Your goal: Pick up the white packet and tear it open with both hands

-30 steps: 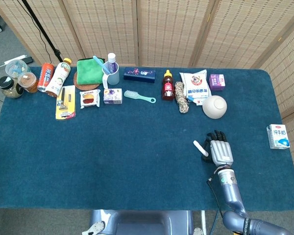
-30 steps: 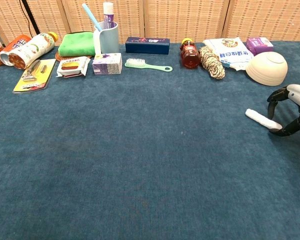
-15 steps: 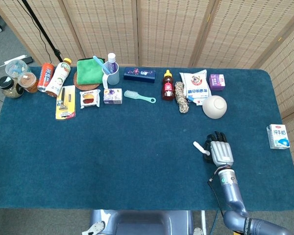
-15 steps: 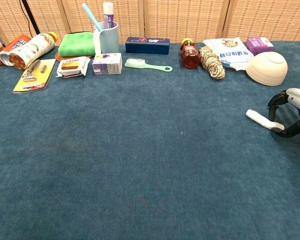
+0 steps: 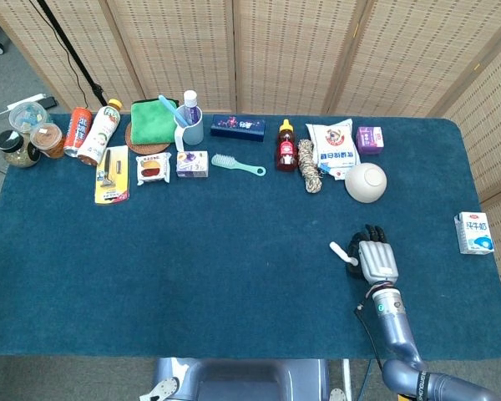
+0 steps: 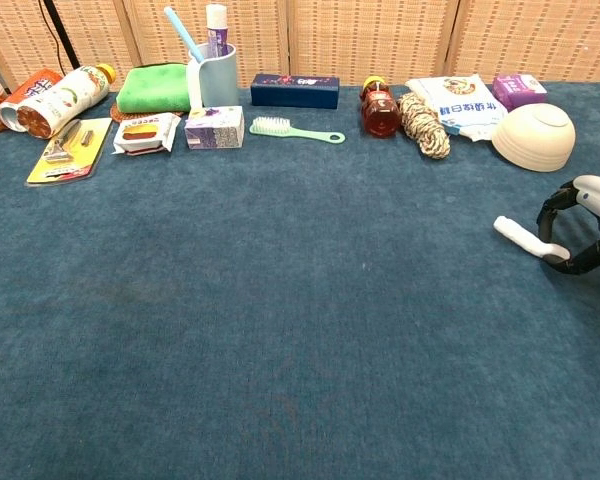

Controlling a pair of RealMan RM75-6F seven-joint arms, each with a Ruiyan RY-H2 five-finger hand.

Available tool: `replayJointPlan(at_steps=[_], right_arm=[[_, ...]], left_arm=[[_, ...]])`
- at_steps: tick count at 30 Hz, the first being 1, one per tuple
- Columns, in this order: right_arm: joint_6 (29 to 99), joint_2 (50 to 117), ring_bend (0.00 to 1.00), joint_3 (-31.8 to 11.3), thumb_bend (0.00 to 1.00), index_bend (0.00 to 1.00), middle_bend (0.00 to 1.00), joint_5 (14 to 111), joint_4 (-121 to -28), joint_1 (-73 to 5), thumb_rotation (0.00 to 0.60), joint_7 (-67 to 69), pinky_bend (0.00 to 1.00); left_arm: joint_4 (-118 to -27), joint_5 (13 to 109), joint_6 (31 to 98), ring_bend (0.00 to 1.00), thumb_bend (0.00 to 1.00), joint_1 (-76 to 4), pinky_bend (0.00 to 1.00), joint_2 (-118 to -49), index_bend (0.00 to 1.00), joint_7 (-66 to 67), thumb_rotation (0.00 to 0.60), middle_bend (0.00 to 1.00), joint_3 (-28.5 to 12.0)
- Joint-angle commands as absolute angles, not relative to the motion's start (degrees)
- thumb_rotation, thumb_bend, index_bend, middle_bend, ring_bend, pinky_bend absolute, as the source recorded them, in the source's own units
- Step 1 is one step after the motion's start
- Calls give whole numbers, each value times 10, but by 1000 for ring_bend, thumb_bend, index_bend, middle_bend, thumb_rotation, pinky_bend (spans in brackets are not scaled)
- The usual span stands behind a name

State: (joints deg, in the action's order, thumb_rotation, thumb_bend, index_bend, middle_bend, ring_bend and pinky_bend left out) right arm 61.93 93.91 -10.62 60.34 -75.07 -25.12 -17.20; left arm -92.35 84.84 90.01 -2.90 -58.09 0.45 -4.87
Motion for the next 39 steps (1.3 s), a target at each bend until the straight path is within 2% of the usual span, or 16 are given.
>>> replayJointPlan(at_steps=[1,15,24,33,39], right_arm=[[625,937,89,-108,462,619,311,615,-752,-249,600,-154,0],[647,900,99,-99,473,613,311,679,-809,-237,600,-88,0],[652,864,99,-81,472,607,304,720,-896,-240,600,-103,0],[632,858,100,-84,472,603,302,715,-941,-259,600,-127,0],[615,870,100,-90,472,596,294,693,-954,-276,600,-149,0]], left_arm=[[-924,850,899,118,347,-30,101,-581,247,6,600,103,-48],[-939,885,858,141,348,-64,101,-583,271,25,600,103,-40],[-988,914,786,163,347,-120,101,-594,325,65,600,103,-36],[-1002,917,741,161,347,-174,101,-629,356,90,600,103,-55],[-1002,923,718,112,348,-208,101,-666,406,97,600,103,-63]])
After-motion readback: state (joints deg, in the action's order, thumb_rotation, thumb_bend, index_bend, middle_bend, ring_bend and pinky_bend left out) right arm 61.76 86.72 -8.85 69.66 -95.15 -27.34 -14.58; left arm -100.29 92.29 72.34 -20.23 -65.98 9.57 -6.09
